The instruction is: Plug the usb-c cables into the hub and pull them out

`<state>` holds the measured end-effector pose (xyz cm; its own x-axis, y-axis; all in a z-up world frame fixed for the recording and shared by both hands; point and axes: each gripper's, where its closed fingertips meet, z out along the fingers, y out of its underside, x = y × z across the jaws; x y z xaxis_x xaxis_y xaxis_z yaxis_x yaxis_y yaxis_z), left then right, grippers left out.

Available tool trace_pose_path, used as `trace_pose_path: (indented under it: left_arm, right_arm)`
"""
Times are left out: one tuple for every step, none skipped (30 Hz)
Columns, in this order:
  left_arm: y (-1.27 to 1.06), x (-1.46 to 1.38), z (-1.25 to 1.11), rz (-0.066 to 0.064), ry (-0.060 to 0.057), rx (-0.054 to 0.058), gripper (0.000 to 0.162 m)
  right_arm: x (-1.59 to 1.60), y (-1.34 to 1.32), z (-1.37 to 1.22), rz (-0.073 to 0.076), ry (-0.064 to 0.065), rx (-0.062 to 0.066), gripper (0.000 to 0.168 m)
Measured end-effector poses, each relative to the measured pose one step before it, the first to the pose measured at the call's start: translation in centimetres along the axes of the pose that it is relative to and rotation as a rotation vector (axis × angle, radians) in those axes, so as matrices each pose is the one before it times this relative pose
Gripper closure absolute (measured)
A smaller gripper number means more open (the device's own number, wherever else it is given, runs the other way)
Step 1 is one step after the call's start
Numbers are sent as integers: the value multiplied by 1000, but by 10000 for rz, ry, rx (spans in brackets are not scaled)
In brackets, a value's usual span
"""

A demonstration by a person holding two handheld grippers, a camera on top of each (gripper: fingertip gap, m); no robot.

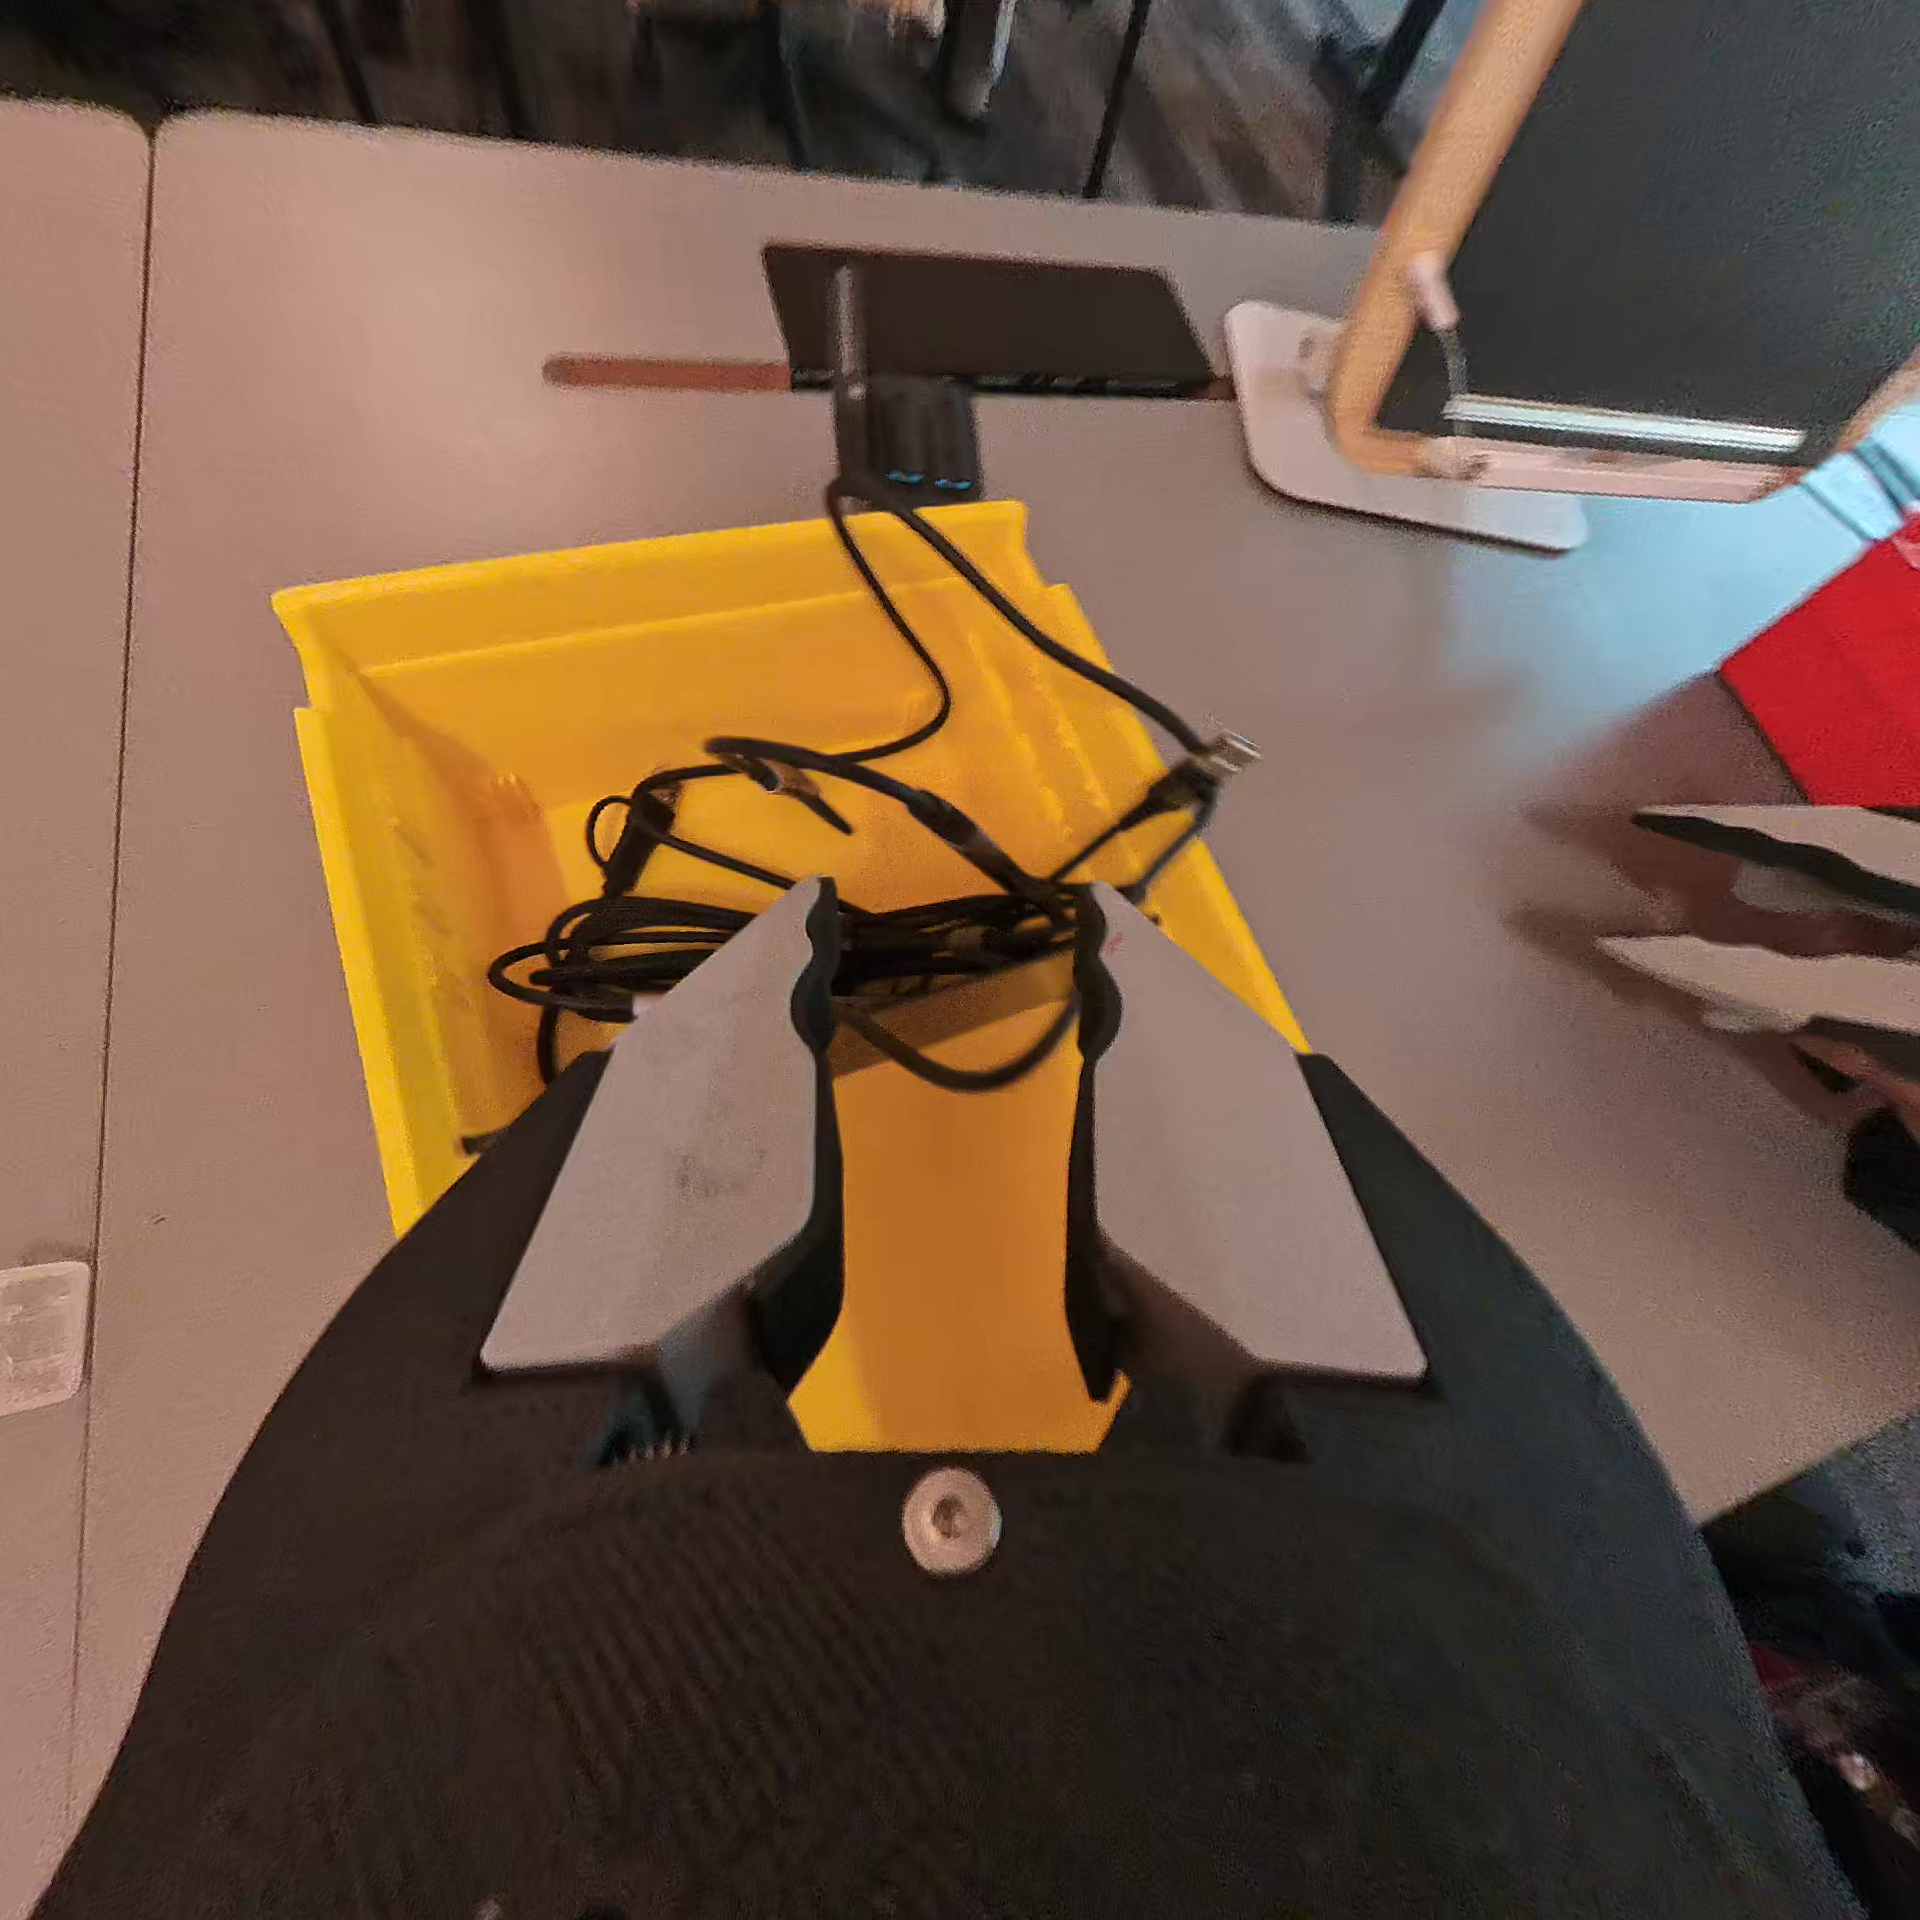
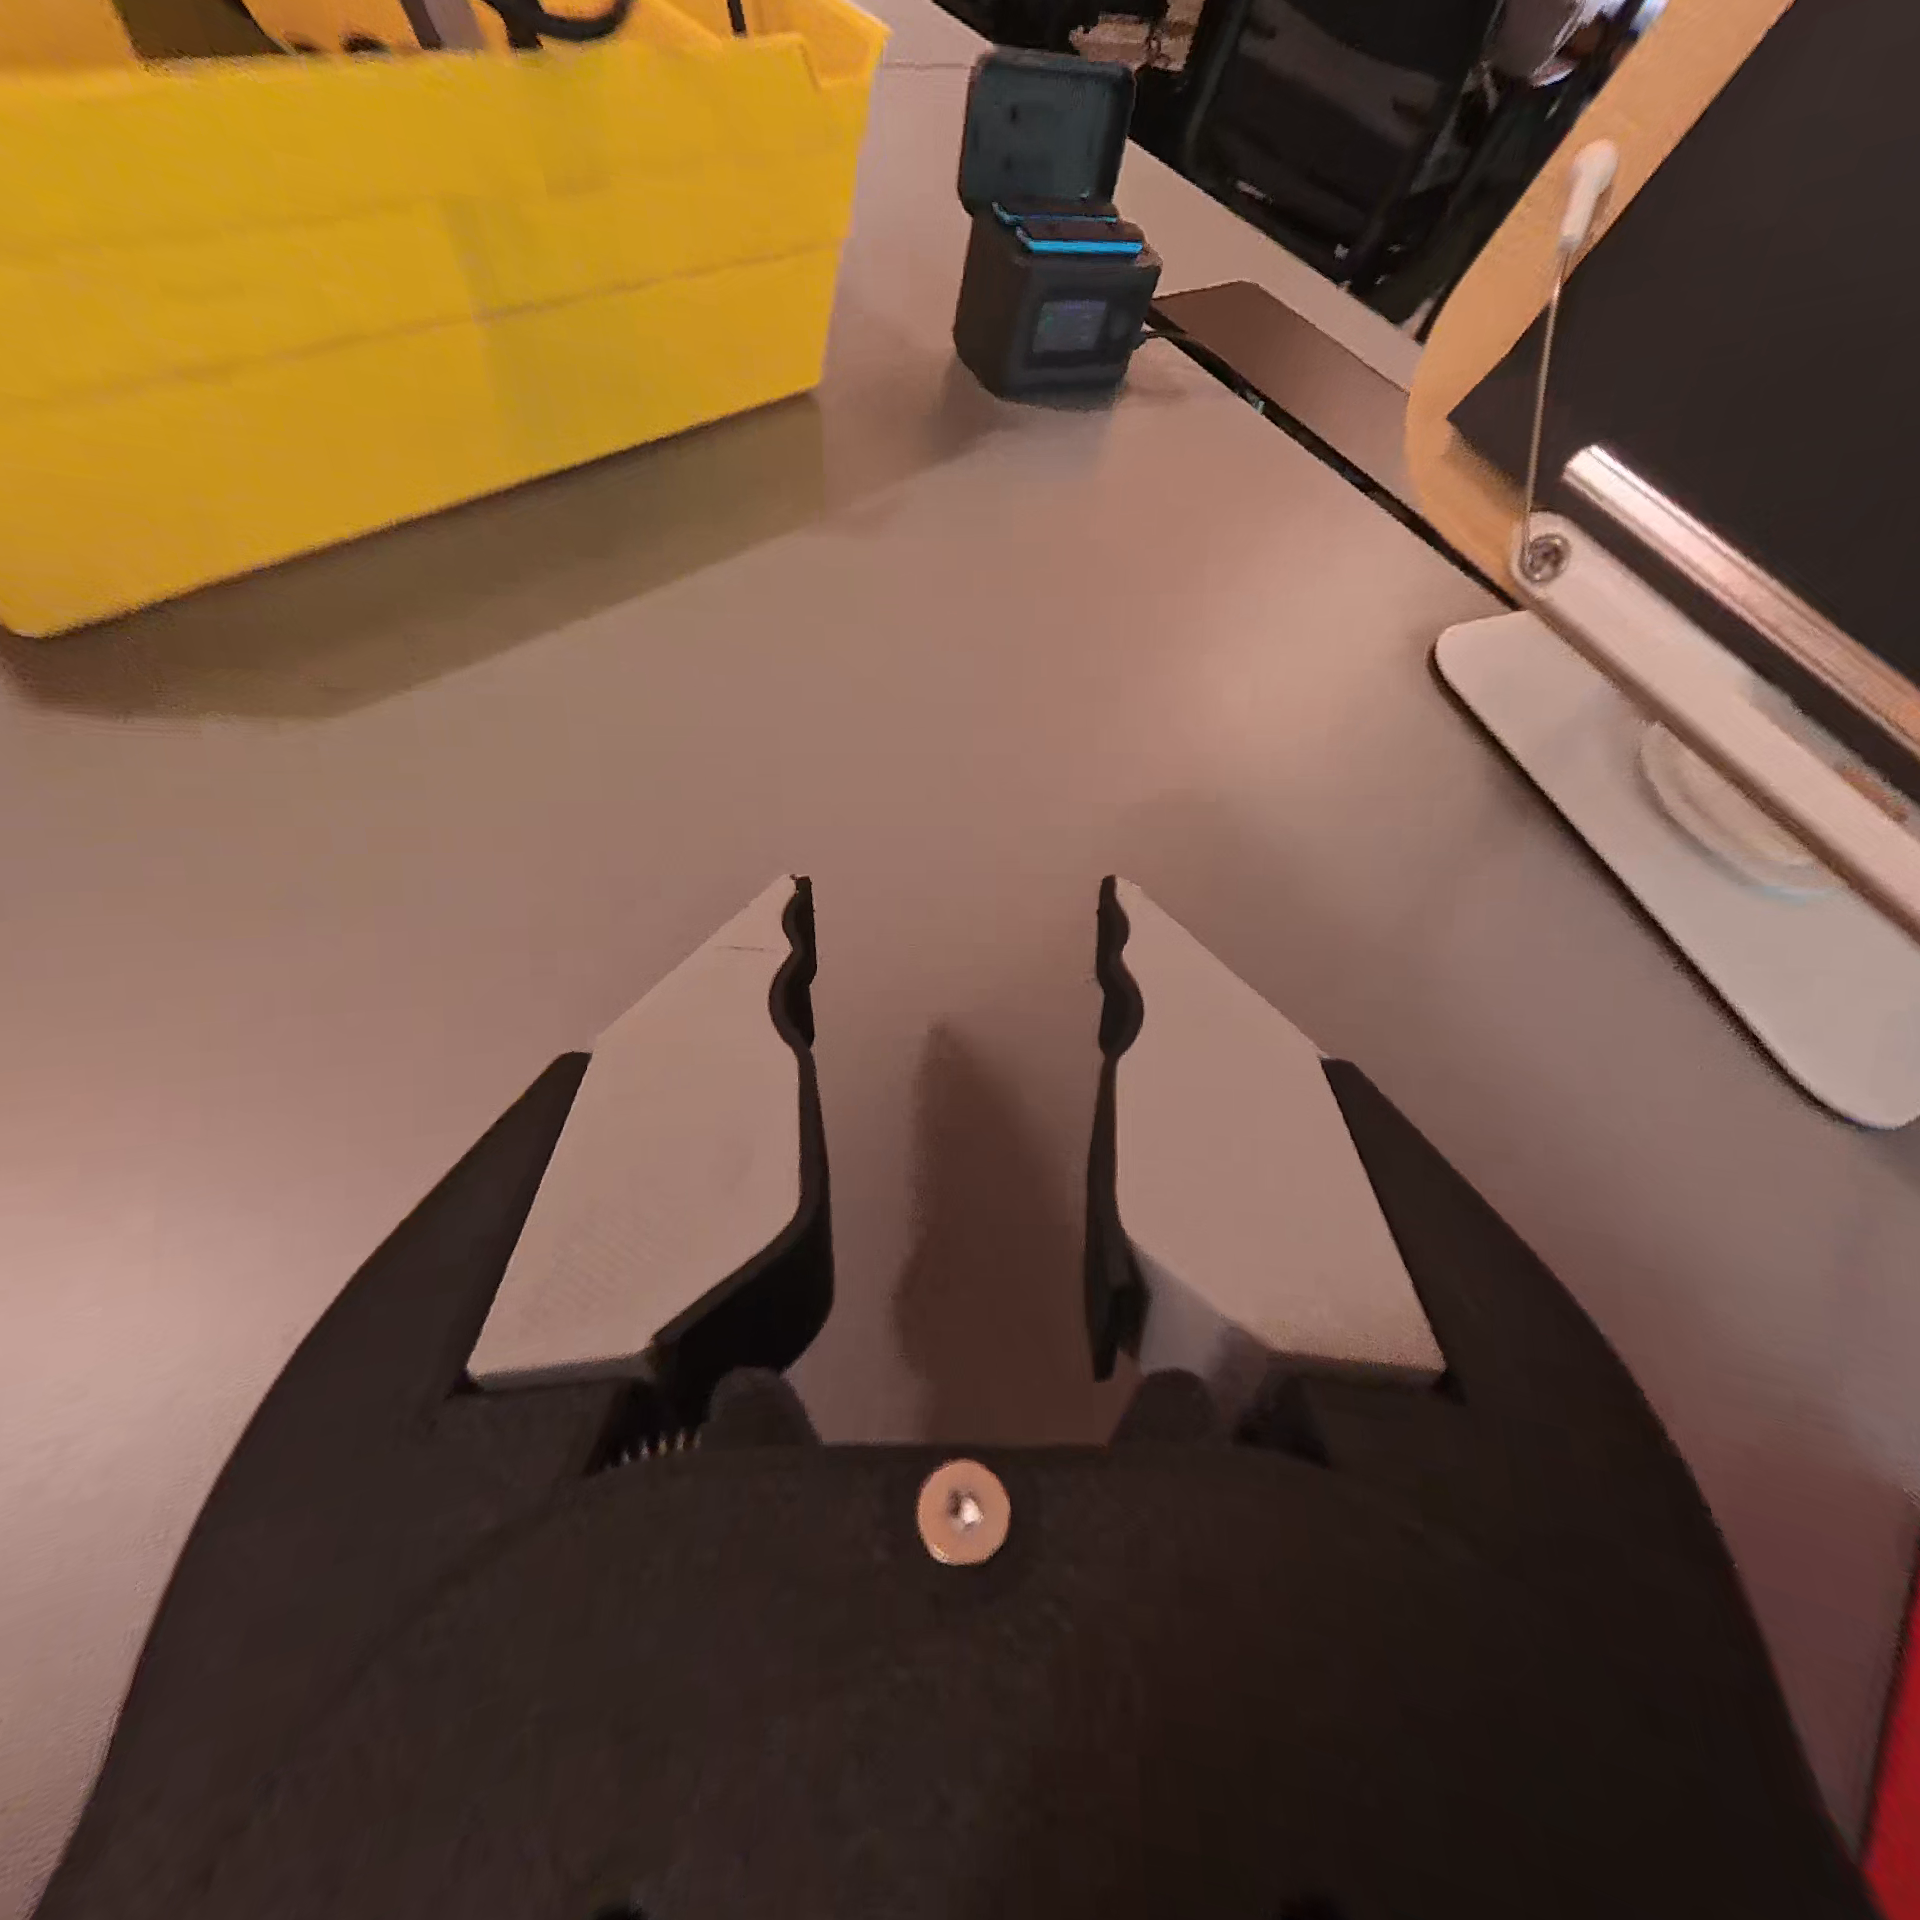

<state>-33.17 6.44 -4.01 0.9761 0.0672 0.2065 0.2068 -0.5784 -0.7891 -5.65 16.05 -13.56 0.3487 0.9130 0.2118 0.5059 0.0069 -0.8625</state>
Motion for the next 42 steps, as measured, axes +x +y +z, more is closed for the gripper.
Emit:
trace_pose_path:
  left_arm:
    - [-185, -737, 986, -183, -209, -301, 118]
    - [-130, -517, 950, -57, -215, -256, 120]
    - [27, -142, 950, 16, -105, -300, 121]
    - [165, 314, 944, 1, 111, -370, 116]
    - [162, 422, 909, -64, 139, -343, 115]
    - [73, 119, 833, 44, -55, -260, 117]
    - [82, -231, 741, 192, -284, -229, 125]
    - [128, -204, 661, 250, -262, -221, 137]
    - [-33, 295, 456, 80, 89, -94, 142]
    - [-190, 555, 156, -105, 281, -9, 148]
    - [-222, 402, -123, 61, 123, -4, 150]
    - [-199, 89, -339, 375, -168, -45, 151]
    - [-405, 220, -569, 430, -150, 53, 152]
    - [-766, 244, -881, 413, -185, 202, 152]
    - [-1050, 60, -1196, 392, -326, 250, 153]
    - [-1328, -45, -1430, 432, -401, 326, 154]
    - [-1470, -127, -1540, 479, -444, 315, 154]
    - [-1566, -227, -1627, 433, -469, 297, 155]
    - [-1715, -357, -1711, 473, -498, 311, 155]
    - [-1828, -516, -1755, 505, -543, 323, 155]
    - [-1948, -696, -1807, 470, -549, 342, 156]
    - [-2113, -780, -1835, 354, -484, 404, 156]
    - [-2262, -875, -1801, 268, -416, 469, 157]
    - [-2309, -757, -1685, 164, -236, 478, 156]
    - [-2332, -541, -1517, 17, -46, 492, 156]
    - [-2157, -340, -1326, -83, 25, 386, 156]
    - [-1967, -15, -1146, -46, 91, 332, 156]
    - [-1755, 384, -996, 33, 174, 286, 157]
    - [-1487, 661, -842, 67, 165, 251, 156]
    - [-1200, 1126, -683, 122, 281, 235, 156]
    - [-887, 1523, -468, 129, 399, 216, 156]
    - [-565, 1746, -180, 132, 438, 200, 156]
    - [-173, 1767, 105, 150, 408, 123, 156]
    - [177, 1803, 379, 141, 410, 41, 156]
    - [416, 1901, 608, 91, 472, 12, 156]
    - [535, 1827, 819, 38, 442, 40, 156]
    - [590, 1780, 942, -25, 435, 96, 156]
    - [684, 1908, 1035, -105, 546, 94, 156]
    - [727, 1941, 1075, -74, 595, 118, 156]
    - [724, 1777, 1071, -44, 540, 142, 156]
    - [727, 1667, 1044, -66, 535, 142, 156]
    - [663, 1558, 1018, -74, 563, 158, 156]
  right_arm:
    - [-140, 226, 684, -289, 8, -89, 114]
    - [-447, 141, 362, -252, -140, -36, 110]
    - [-374, 186, 116, -242, -61, 26, 109]
    - [-202, 297, -34, -254, 37, 22, 108]
    - [-73, 259, -65, -197, 86, 54, 108]
    - [23, 242, -82, -71, 70, 21, 110]
    - [-81, 169, -88, 35, -67, -9, 110]
    - [-65, 23, -107, 102, -99, 18, 110]
    - [15, -84, -117, 148, -53, 84, 111]
    - [51, -99, -96, 158, -31, 76, 114]
    - [-49, -68, -45, 132, -77, 44, 114]
    - [-77, -5, -13, 90, -83, -5, 114]
    - [-17, -15, -6, 49, -36, 2, 113]
    - [-28, -67, -26, 30, -28, 42, 113]
    - [-71, -43, -20, 48, -77, 36, 113]
    - [-56, 7, -7, 68, -77, 10, 113]
    - [35, 19, -2, 79, -33, -7, 113]
    - [47, -8, -12, 82, -37, 17, 114]
    - [72, -14, -17, 92, -32, 18, 114]
    - [87, -2, -28, 107, -15, 21, 114]
    - [124, -43, -55, 113, -6, 45, 114]
    - [125, -54, -76, 111, 2, 60, 115]
    - [128, -37, -74, 96, -10, 52, 116]
    - [114, -17, -49, 80, -19, 39, 116]
    - [122, -29, -54, 77, -1, 37, 116]
    - [131, -17, -71, 71, 13, 40, 116]
    - [166, -14, -73, 51, 44, 34, 116]
    - [179, -21, -88, 21, 57, 33, 116]
    - [151, -57, -120, -10, 39, 55, 117]
    - [59, -141, -162, -41, -19, 73, 116]
    - [-69, -319, -259, -15, -118, 136, 116]
    - [-277, -568, -369, 110, -281, 270, 116]
    - [-393, -721, -456, 228, -392, 361, 116]
    - [-309, -743, -498, 255, -351, 370, 115]
    - [-78, -701, -484, 213, -204, 351, 113]
    - [49, -645, -459, 132, -114, 335, 114]
    - [39, -638, -441, 80, -109, 330, 114]
    - [10, -586, -419, 69, -103, 308, 114]
    - [-78, -591, -378, 54, -140, 299, 114]
    - [-253, -637, -353, 57, -241, 325, 114]
    - [-408, -759, -360, 67, -312, 388, 114]
    - [-391, -768, -326, 96, -293, 403, 114]
